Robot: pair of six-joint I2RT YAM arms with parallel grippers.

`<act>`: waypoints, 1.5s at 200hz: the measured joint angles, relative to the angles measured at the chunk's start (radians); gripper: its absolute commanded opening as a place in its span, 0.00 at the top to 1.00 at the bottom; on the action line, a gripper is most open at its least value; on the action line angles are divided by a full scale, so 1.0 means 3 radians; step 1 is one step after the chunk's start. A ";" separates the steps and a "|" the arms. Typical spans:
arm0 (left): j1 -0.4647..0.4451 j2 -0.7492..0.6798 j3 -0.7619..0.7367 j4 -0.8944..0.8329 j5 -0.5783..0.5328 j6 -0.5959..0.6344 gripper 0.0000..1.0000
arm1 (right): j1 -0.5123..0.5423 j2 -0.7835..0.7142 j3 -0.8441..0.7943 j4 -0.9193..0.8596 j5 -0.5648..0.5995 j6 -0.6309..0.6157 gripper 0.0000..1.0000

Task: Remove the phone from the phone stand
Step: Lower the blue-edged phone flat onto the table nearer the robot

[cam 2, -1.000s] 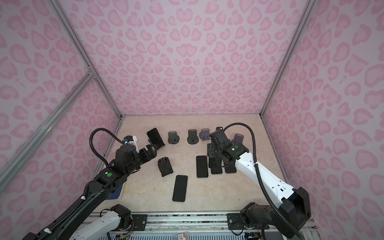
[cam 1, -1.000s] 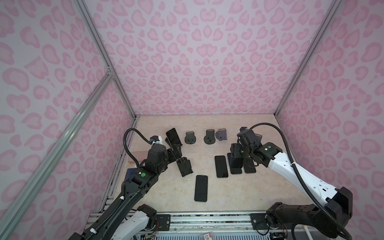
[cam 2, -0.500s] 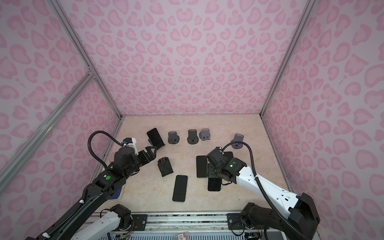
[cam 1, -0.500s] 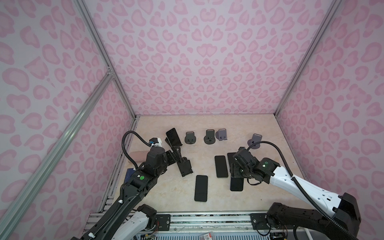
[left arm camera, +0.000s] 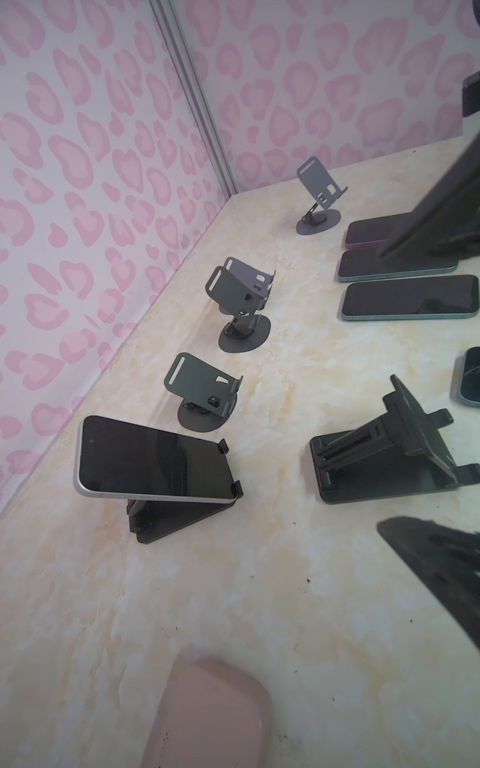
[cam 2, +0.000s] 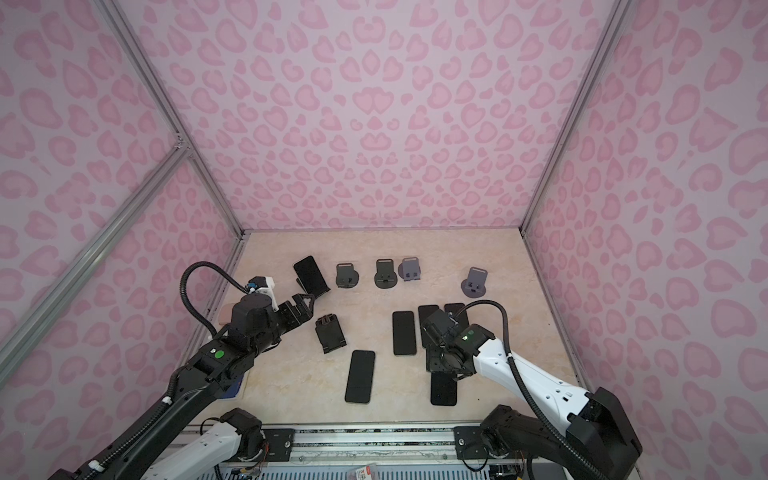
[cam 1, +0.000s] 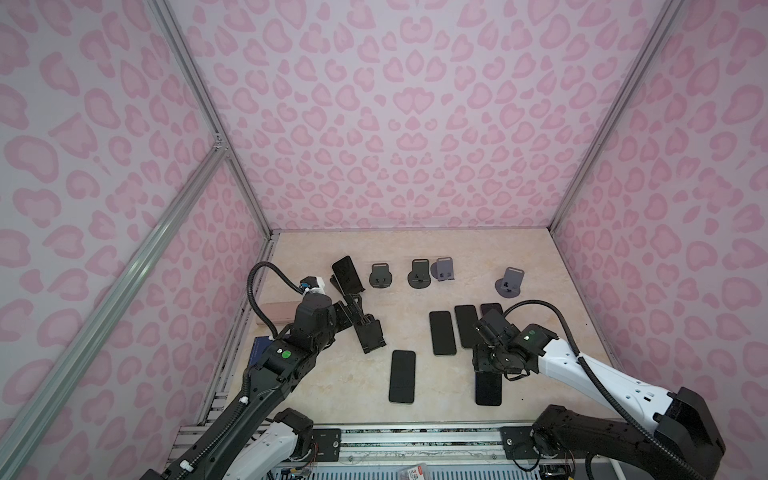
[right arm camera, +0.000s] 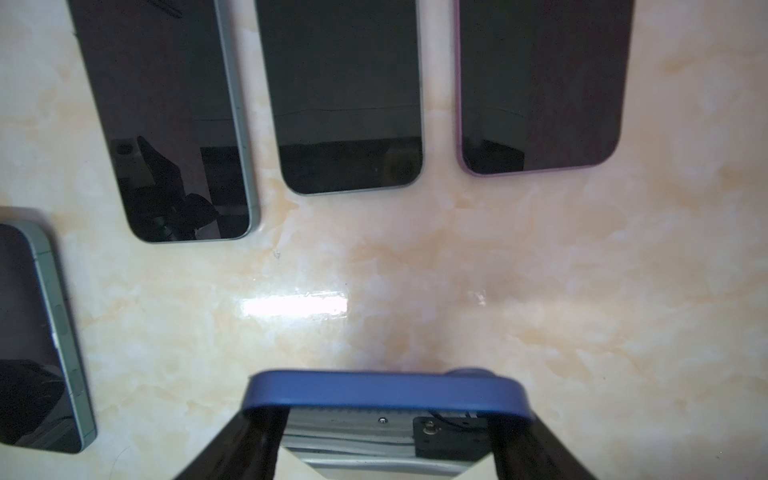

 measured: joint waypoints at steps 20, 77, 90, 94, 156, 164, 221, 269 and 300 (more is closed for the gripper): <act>0.0000 0.0005 0.0000 0.0009 0.0000 0.0001 0.04 | -0.0047 0.0181 0.0001 0.0066 -0.0098 -0.0088 0.35; 0.0000 0.0022 0.0000 0.0010 -0.0019 0.0004 0.04 | -0.0052 0.0516 -0.0006 0.0262 -0.0383 -0.0201 0.36; 0.0000 0.0024 0.0000 0.0010 -0.0025 0.0004 0.04 | -0.0051 0.0547 -0.0006 0.0282 -0.0430 -0.0206 0.36; 0.0000 0.0024 0.0000 0.0010 -0.0027 0.0004 0.04 | -0.0051 0.0553 -0.0008 0.0289 -0.0441 -0.0206 0.36; 0.0000 0.0029 0.0000 0.0010 -0.0039 0.0005 0.04 | 0.0079 0.0637 -0.0118 0.0413 -0.0500 -0.0098 0.35; 0.0000 0.0024 0.0000 0.0010 -0.0041 0.0004 0.04 | 0.0085 0.0641 -0.0120 0.0421 -0.0491 -0.0078 0.35; 0.0000 -0.0010 -0.0005 0.0008 -0.0065 0.0004 0.04 | 0.0127 0.0809 -0.0079 0.0443 -0.0332 0.0093 0.33; 0.0000 -0.0022 -0.0017 0.0008 -0.0080 0.0003 0.04 | 0.0252 0.0857 -0.0081 0.0474 -0.0132 0.0173 0.27; 0.0000 0.0011 -0.0017 0.0006 -0.0080 0.0003 0.04 | 0.0272 0.0877 -0.0109 0.0516 -0.0106 0.0206 0.24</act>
